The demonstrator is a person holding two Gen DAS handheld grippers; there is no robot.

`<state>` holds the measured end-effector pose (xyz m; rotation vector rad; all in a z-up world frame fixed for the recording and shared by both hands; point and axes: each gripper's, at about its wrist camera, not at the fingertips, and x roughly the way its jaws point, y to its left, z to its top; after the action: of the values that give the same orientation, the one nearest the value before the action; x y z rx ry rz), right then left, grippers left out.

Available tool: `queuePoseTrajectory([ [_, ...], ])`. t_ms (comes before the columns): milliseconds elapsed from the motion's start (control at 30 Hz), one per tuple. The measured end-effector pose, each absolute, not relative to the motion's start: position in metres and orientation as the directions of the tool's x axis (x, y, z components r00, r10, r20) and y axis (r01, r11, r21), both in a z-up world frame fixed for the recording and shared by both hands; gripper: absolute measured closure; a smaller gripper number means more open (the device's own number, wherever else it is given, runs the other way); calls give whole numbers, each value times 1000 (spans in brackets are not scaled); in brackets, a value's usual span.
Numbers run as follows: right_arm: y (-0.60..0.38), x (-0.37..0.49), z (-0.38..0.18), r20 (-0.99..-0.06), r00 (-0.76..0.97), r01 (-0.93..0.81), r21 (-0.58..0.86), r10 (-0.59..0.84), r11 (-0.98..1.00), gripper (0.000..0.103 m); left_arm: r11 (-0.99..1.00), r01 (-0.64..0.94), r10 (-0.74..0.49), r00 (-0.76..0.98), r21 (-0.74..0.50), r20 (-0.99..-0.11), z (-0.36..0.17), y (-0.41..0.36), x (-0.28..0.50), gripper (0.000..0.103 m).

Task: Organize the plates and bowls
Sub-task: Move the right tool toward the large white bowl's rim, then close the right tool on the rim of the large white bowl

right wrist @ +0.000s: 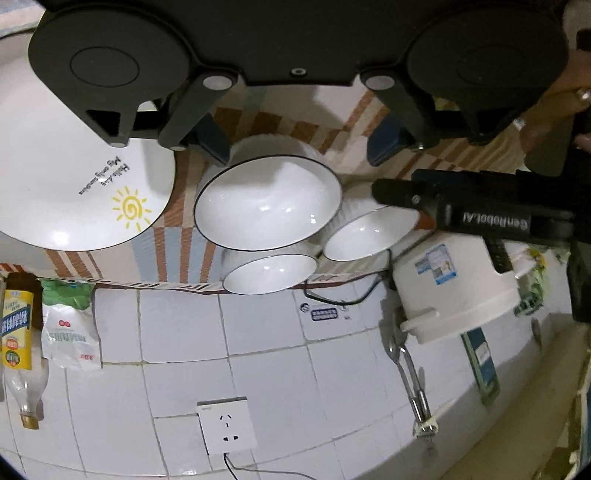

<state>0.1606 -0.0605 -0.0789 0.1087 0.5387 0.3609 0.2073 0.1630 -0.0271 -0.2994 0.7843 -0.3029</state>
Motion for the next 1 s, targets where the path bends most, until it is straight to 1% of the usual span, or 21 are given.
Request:
queuePoseTrajectory([
  [133,-51,160,-84,-487,807,-335,87,333,938,19,918,173,-375,670,-356,-641,-29,142,213,40],
  [167,-49,161,-87,-489,811,-330,68,320,942,15,919,170,-375,662,-357,-649,-31,138,216,40],
  [233,-46,164,-91,-493,822,-312,29,285,950,12,920,160,-371,654,-359,-659,-37,133,223,40],
  [300,-43,169,-94,-480,836,-301,-1,264,954,12,927,152,-355,649,-342,-673,-42,127,230,40],
  [433,-40,180,-100,-456,858,-283,-39,235,958,6,931,142,-347,637,-337,-689,-52,124,241,42],
  [500,-36,184,-102,-441,870,-287,-87,222,954,4,928,139,-352,630,-345,-692,-55,123,245,48],
  [533,-33,186,-104,-440,873,-290,-118,212,950,3,928,135,-351,629,-348,-694,-57,123,247,49],
  [633,-29,191,-108,-435,878,-297,-174,198,939,0,919,131,-367,630,-373,-684,-58,123,250,60],
  [700,-30,193,-109,-430,879,-308,-175,209,935,0,913,143,-382,631,-382,-675,-57,120,250,76],
  [833,-34,196,-109,-422,876,-324,-155,234,933,0,937,144,-331,655,-318,-679,-52,110,248,78],
  [1000,-34,195,-111,-418,873,-323,-111,251,940,0,952,143,-295,666,-271,-685,-48,107,245,80],
])
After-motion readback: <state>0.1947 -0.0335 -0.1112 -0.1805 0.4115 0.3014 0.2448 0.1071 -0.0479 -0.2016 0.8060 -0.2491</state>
